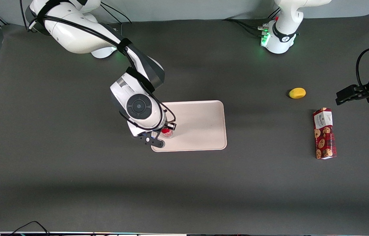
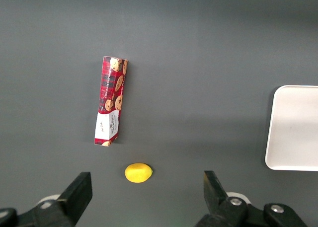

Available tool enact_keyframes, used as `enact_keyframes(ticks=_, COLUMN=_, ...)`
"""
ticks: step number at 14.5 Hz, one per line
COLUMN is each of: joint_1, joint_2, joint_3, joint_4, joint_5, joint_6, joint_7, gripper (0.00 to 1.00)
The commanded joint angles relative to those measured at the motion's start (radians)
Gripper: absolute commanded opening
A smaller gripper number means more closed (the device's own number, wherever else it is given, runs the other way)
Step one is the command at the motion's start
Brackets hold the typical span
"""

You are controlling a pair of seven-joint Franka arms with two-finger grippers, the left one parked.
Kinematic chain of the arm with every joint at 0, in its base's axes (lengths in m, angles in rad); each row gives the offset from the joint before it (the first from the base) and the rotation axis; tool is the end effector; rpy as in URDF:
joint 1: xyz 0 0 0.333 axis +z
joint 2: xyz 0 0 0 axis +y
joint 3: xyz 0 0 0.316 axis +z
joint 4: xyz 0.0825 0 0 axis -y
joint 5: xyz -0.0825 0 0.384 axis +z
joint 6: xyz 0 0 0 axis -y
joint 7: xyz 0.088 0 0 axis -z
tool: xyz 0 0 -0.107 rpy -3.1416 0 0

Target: Place coke bottle on tray

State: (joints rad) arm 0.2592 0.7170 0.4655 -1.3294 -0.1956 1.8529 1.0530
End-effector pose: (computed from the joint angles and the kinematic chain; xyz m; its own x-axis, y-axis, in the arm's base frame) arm 0.5912 0.4051 0.3289 0.9273 -0.3367 -0.1637 -0.3339 -0.9415 0.0453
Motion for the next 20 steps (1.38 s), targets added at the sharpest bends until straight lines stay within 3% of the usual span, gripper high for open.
enact_keyframes(ticks=1, joint_1=-0.021, joint_2=-0.047, joint_3=0.016, joint_4=-0.059, joint_5=-0.024, joint_6=0.025, joint_7=0.032, gripper=0.45)
enact_keyframes(ticks=2, joint_1=-0.024, joint_2=-0.048, joint_3=0.016, joint_4=-0.057, joint_5=-0.022, joint_6=0.025, joint_7=0.032, gripper=0.99)
enact_keyframes(ticks=6, joint_1=-0.04, joint_2=-0.103, joint_3=0.022, joint_4=-0.047, joint_5=-0.018, joint_6=0.014, joint_7=0.021, gripper=1.0)
enact_keyframes(ticks=10, joint_1=-0.09, joint_2=-0.279, joint_3=0.022, joint_4=-0.048, joint_5=-0.018, joint_6=-0.096, joint_7=-0.02, gripper=1.0)
enact_keyframes(ticks=14, joint_1=-0.187, joint_2=-0.489, joint_3=0.007, joint_4=-0.054, joint_5=-0.004, joint_6=-0.318, joint_7=-0.282, gripper=1.0)
enact_keyframes(ticks=15, joint_1=-0.211, joint_2=-0.535, joint_3=-0.013, joint_4=-0.054, joint_5=0.031, joint_6=-0.384, joint_7=-0.376, gripper=1.0)
enact_keyframes(ticks=17, joint_1=-0.212, joint_2=-0.658, joint_3=-0.187, joint_4=-0.094, joint_5=0.148, joint_6=-0.446, joint_7=-0.566, gripper=1.0)
enact_keyframes(ticks=20, joint_1=-0.21, joint_2=-0.841, joint_3=-0.355, joint_4=-0.308, joint_5=0.173, joint_6=-0.407, joint_7=-0.801, gripper=1.0)
